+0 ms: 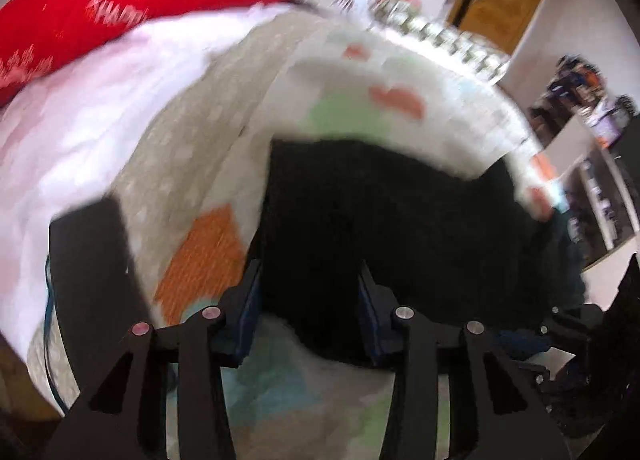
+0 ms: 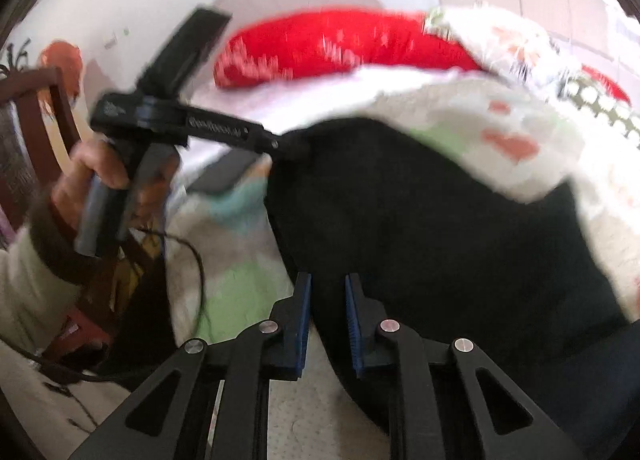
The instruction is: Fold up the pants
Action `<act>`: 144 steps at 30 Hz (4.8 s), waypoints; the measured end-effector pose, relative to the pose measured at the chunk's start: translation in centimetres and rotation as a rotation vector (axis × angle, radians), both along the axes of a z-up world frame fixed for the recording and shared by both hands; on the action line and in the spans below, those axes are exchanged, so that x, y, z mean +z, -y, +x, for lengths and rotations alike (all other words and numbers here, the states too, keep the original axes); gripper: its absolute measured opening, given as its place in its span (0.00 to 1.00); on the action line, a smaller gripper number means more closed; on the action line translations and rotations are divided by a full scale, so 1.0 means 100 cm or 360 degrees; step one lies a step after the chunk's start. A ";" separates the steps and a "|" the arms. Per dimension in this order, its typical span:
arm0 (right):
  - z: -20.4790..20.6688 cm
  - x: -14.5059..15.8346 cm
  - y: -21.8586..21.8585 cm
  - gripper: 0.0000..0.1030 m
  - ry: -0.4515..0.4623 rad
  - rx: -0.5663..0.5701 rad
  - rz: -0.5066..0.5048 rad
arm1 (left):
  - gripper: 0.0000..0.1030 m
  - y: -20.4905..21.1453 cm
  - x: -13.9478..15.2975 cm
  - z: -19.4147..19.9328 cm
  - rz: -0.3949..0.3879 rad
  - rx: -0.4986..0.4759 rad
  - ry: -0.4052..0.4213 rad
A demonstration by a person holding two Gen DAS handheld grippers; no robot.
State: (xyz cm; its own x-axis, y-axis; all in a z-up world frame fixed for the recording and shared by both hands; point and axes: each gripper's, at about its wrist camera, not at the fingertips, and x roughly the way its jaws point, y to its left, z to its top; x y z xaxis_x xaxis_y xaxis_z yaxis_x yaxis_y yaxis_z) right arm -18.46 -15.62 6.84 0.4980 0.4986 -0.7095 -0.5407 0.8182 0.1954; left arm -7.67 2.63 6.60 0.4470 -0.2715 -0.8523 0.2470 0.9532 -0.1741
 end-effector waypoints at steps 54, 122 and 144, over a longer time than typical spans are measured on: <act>-0.062 -0.009 0.288 0.19 -0.0182 -0.1519 0.0287 | 0.64 0.107 0.021 -0.021 -0.0011 -0.0205 0.0079; 0.046 0.011 0.092 0.54 -0.0158 -0.0723 -0.0123 | 0.72 0.026 0.039 -0.028 -0.0085 -0.0061 -0.0052; -0.043 0.001 0.156 0.58 -0.0176 -0.0932 -0.0272 | 0.74 0.091 0.017 -0.046 0.0029 -0.0142 0.0179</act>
State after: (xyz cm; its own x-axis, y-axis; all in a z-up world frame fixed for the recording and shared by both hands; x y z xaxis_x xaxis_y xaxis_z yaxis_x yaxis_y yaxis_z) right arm -22.78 -31.26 6.90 0.5735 0.0395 -0.8183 0.0235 0.9976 0.0646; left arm -12.29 -6.44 8.28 0.5146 -0.2994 -0.8035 0.3480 0.9293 -0.1234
